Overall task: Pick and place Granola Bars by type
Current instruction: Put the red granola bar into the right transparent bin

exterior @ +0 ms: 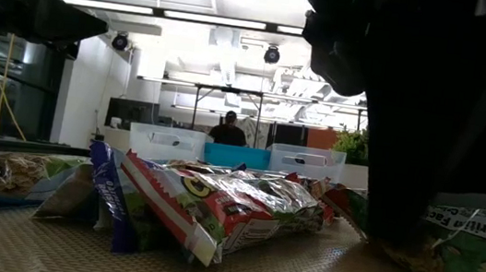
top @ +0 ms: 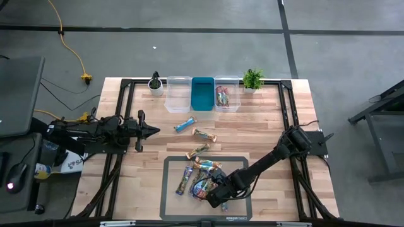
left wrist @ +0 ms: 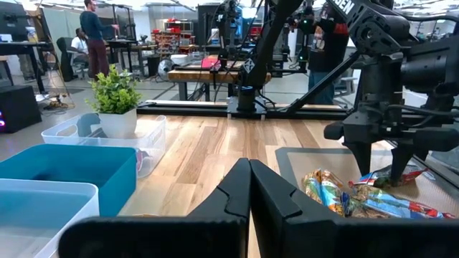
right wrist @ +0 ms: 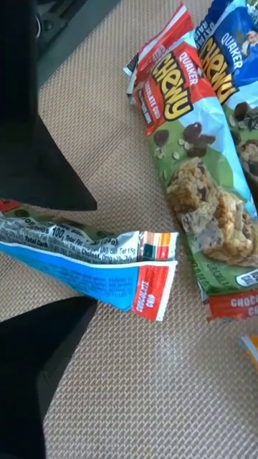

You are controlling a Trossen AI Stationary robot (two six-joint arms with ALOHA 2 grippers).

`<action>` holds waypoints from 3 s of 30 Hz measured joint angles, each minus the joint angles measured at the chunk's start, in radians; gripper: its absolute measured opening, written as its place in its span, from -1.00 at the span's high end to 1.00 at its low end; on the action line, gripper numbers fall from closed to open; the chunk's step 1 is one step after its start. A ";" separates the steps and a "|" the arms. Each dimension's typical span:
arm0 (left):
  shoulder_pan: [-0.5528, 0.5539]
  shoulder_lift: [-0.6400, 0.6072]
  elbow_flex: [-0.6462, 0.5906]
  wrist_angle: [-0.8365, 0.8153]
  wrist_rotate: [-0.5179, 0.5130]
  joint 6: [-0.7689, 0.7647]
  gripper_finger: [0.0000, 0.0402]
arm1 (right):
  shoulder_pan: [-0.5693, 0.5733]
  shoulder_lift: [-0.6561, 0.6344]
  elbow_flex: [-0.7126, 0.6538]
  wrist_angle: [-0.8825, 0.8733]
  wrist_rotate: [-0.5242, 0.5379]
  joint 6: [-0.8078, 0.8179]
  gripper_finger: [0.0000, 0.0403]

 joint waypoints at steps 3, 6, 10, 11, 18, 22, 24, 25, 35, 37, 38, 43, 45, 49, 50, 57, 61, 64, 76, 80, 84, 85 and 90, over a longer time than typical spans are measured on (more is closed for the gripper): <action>0.000 0.000 0.000 0.000 0.000 0.000 1.00 | 0.000 0.001 -0.001 -0.001 0.005 -0.001 0.16; 0.000 0.000 0.000 0.000 0.000 0.000 1.00 | 0.000 0.002 -0.001 -0.001 0.002 -0.001 0.26; 0.000 0.000 0.000 0.000 0.000 0.000 1.00 | 0.000 0.002 -0.002 0.001 0.005 -0.001 0.36; 0.000 0.000 0.000 0.000 0.000 0.000 1.00 | 0.000 0.002 -0.002 0.002 0.005 0.000 0.37; 0.000 0.000 0.000 0.000 -0.001 0.000 1.00 | 0.000 0.001 -0.003 0.009 0.006 0.001 0.46; 0.000 0.000 0.000 0.000 -0.001 0.000 1.00 | 0.000 -0.016 -0.004 0.009 0.013 0.000 0.51; 0.000 0.000 0.000 0.000 -0.001 0.000 1.00 | 0.001 -0.027 -0.006 0.007 0.031 0.000 0.54; 0.000 0.000 0.000 0.000 -0.001 0.000 1.00 | 0.001 -0.034 -0.007 0.004 0.041 -0.001 0.55; 0.000 0.000 0.000 0.000 0.000 0.000 1.00 | 0.001 -0.056 -0.007 0.043 0.058 -0.024 0.61; 0.000 0.000 0.000 0.000 0.000 0.000 1.00 | 0.001 -0.057 -0.006 0.061 0.052 -0.039 0.61; 0.000 0.000 0.000 0.000 0.000 0.000 1.00 | 0.000 -0.058 -0.006 0.068 0.051 -0.052 0.62; 0.000 0.000 0.000 0.000 0.000 0.000 1.00 | 0.000 -0.061 -0.006 0.155 0.042 -0.118 0.62; 0.000 0.000 0.000 0.000 0.000 0.000 1.00 | 0.000 -0.061 -0.006 0.201 0.051 -0.148 0.62; 0.000 0.000 0.000 0.000 0.000 0.000 1.00 | 0.000 -0.065 -0.006 0.275 0.089 -0.217 0.62; 0.000 0.000 0.000 0.000 0.000 0.000 1.00 | 0.000 -0.068 -0.006 0.291 0.102 -0.237 0.62; 0.000 0.000 0.000 0.000 0.001 0.000 1.00 | 0.000 -0.123 -0.005 0.421 0.224 -0.425 0.62; 0.000 0.000 0.000 0.000 0.001 0.000 1.00 | 0.008 -0.176 -0.005 0.494 0.324 -0.583 0.62; 0.000 0.000 0.000 0.000 0.001 0.000 1.00 | 0.016 -0.221 -0.003 0.549 0.411 -0.710 0.62; 0.000 0.000 0.000 0.000 0.001 0.000 1.00 | 0.026 -0.393 -0.003 0.719 0.661 -1.121 0.61; 0.000 0.000 0.000 0.000 0.001 0.000 1.00 | 0.026 -0.429 -0.003 0.817 0.719 -1.278 0.61; 0.000 0.000 0.000 0.000 0.001 0.000 1.00 | 0.026 -0.456 -0.003 0.923 0.781 -1.446 0.61; 0.000 0.000 0.000 0.000 0.001 0.000 1.00 | 0.026 -0.462 -0.003 0.949 0.799 -1.487 0.61; 0.000 0.000 0.000 0.000 0.001 0.000 1.00 | 0.018 -0.481 -0.003 1.097 0.903 -1.704 0.61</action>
